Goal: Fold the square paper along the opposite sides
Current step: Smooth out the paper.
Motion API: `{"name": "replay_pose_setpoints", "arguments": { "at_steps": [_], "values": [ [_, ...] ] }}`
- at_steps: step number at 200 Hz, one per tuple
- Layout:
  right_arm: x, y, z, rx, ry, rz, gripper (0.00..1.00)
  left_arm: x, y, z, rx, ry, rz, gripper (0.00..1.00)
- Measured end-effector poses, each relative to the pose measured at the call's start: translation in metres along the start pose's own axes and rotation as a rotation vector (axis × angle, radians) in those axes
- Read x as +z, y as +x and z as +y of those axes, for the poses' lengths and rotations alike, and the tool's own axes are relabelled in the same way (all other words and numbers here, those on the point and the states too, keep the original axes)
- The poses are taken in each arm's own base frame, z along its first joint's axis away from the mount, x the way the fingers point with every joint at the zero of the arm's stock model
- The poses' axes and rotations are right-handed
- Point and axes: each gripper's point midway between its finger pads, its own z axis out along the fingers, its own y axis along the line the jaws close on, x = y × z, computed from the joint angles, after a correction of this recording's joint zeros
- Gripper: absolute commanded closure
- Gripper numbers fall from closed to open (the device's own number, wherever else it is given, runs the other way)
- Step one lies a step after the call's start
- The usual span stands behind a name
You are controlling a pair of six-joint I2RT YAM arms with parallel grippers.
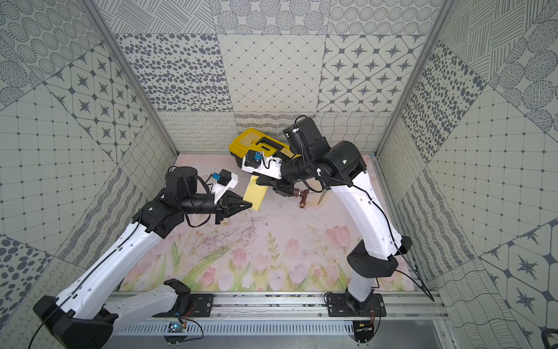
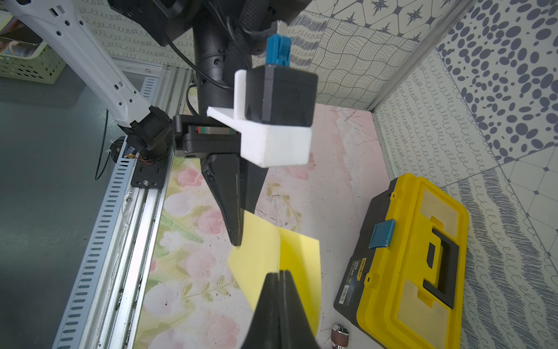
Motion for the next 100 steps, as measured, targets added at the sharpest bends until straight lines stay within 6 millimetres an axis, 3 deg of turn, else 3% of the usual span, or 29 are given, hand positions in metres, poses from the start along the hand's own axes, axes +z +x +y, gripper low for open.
{"name": "replay_pose_setpoints", "arguments": {
  "at_steps": [100],
  "values": [
    [-0.0021,-0.0001,0.0007,-0.001,0.004,-0.001,1.0,-0.0004,0.0011,-0.0007,0.0,0.0,0.0,0.89]
  ]
}}
